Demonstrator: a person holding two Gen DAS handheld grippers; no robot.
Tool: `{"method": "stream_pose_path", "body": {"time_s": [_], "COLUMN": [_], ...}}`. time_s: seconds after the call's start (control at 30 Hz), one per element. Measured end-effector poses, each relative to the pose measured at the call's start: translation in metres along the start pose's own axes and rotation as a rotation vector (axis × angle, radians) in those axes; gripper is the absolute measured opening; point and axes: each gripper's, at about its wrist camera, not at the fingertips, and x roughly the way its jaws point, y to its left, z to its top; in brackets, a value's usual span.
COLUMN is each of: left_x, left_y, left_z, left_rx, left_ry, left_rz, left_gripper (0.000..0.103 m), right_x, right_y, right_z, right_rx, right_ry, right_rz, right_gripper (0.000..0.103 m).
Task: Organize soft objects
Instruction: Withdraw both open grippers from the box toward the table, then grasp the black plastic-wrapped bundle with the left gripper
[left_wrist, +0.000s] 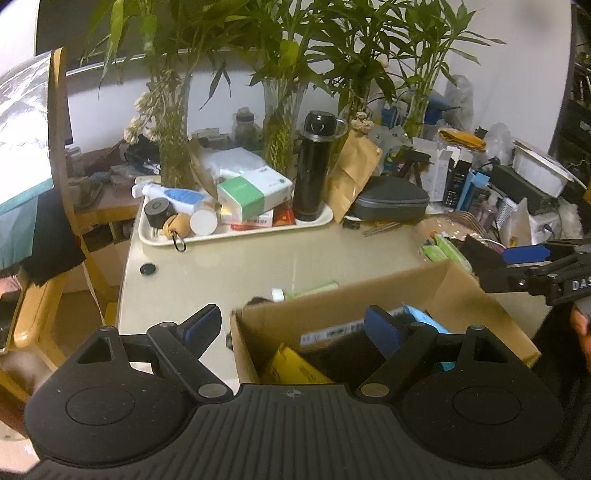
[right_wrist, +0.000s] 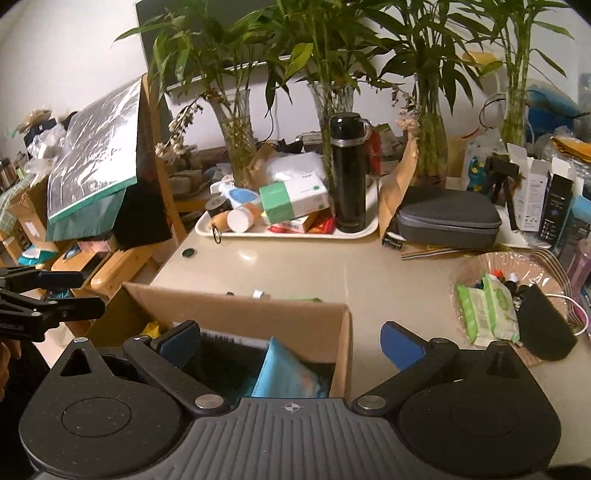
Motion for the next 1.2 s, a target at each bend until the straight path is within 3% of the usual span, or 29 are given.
{"method": "stream_pose_path", "body": {"time_s": [0.47, 1.2], "left_x": [0.044, 0.118], "left_y": [0.019, 0.056], "left_z": [0.019, 0.033], "left_rx": [0.029, 0.043], "left_ry": [0.011, 0.09], "left_rz": [0.007, 0.004], "left_gripper": [0.085, 0.085], "right_x": [0.026, 0.084], "right_y": [-0.021, -0.045], "right_z": [0.018, 0.049], "right_rx": [-0.032, -0.071], "right_ry": [-0.021, -0.027], "right_rz": [-0.04, -0.009], "right_gripper": [0.103, 0.103]}}
